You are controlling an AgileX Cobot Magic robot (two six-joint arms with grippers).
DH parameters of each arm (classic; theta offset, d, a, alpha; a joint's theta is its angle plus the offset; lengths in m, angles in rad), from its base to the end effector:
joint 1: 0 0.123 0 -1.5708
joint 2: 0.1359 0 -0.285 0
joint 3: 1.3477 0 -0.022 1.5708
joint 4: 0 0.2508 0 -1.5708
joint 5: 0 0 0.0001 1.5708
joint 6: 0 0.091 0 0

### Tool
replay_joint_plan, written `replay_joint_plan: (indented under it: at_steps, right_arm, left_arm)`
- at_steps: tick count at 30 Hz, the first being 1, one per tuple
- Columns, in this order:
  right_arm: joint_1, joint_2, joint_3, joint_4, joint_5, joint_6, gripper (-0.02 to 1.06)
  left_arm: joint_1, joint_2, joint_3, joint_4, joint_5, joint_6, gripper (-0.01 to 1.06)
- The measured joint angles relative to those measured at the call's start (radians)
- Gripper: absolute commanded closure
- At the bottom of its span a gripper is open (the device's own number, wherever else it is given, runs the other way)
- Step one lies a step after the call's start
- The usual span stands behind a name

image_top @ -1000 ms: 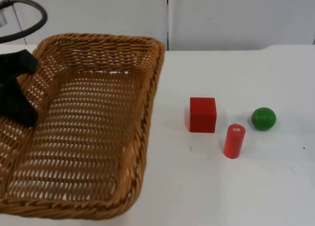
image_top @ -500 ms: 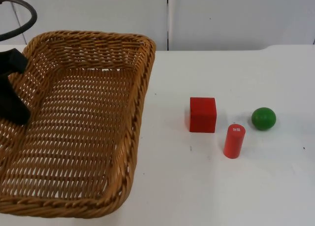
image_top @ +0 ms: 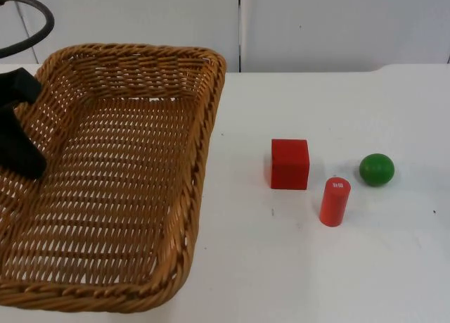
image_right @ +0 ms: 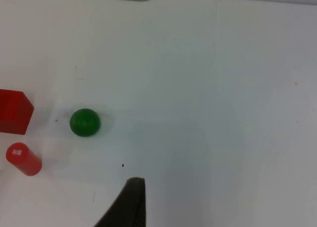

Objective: Pick up the basket with the left hand and place the object to the left of the red cylinder into the basket with the right hand.

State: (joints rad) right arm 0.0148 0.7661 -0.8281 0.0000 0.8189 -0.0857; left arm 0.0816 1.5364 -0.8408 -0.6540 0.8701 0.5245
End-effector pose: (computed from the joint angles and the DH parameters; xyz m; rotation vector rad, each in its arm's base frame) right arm 0.1393 0.0021 0.3491 -0.1126 2.2380 -0.0384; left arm 0.2663 -0.0207 0.2024 0.0498 2.8260 -0.6735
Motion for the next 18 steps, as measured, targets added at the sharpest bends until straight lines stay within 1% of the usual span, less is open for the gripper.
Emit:
replay_joint_plan:
  at_steps: [7,10,12,15,16,18]
  right_arm:
    - [0.000,0.001,0.000,0.006,-0.004,-0.001,-0.01]
    - [0.000,0.025,-0.021,0.028,0.001,-0.016,-0.01]
    - [0.000,0.067,-0.063,0.057,0.019,-0.023,-0.01]
    - [0.000,0.175,-0.141,0.113,0.052,-0.061,-0.01]
    - [0.000,0.175,-0.141,0.113,0.052,-0.061,-0.01]
    - [0.000,0.262,-0.194,0.144,0.062,-0.084,-0.01]
  left_arm:
    - [0.000,0.000,0.000,0.000,0.000,0.000,1.05]
    - [0.000,0.000,0.000,0.000,0.000,0.002,1.05]
    - [0.000,0.000,0.000,0.000,0.000,0.002,1.05]
    - [0.000,0.000,0.000,0.000,0.000,0.002,1.05]
    - [0.000,0.000,0.000,0.000,0.000,0.002,1.05]
    - [0.000,0.000,0.000,-0.002,0.000,0.002,1.05]
